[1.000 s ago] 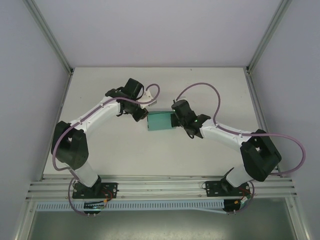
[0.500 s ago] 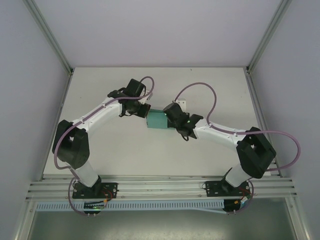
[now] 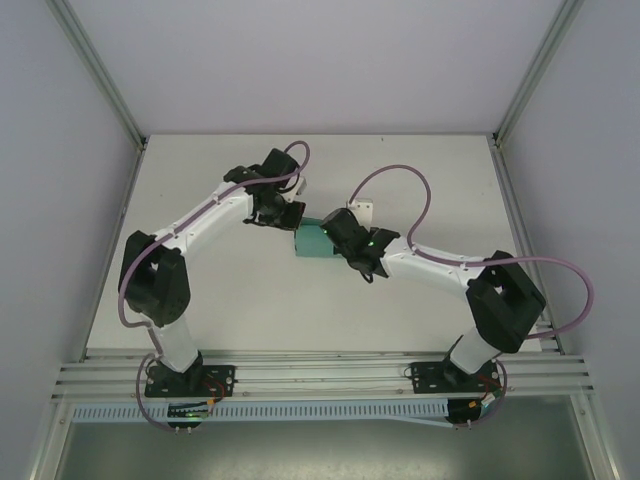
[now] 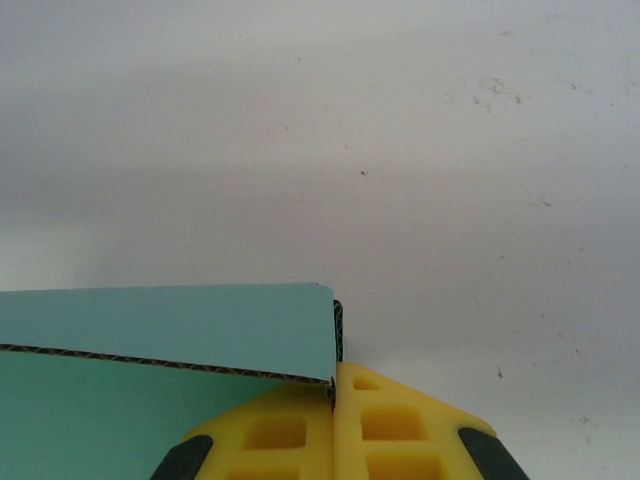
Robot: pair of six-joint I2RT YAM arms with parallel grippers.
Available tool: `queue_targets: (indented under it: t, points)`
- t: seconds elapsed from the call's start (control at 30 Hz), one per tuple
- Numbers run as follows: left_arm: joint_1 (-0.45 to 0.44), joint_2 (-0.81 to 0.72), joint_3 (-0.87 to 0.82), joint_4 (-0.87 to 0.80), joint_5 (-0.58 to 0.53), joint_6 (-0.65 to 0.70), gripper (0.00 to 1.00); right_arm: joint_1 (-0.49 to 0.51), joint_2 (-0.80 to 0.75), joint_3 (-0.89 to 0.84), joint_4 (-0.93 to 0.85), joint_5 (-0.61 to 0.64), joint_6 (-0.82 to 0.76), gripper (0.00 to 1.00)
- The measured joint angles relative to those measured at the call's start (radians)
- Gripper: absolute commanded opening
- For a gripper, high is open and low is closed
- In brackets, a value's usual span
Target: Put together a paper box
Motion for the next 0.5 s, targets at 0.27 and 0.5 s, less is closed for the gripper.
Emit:
queue_targets:
  t: [0.27,0.5]
  points:
    - [0.005,0.019,0.024,-0.038,0.033,-0.053,0.0,0.005,0.002,-0.003,0.002,0.018,0.012,0.0]
    - [0.008,-0.011,-0.033,0.023,0.05,-0.091,0.0,0.011,0.002,-0.009,0.009,0.03,0.03,0.0]
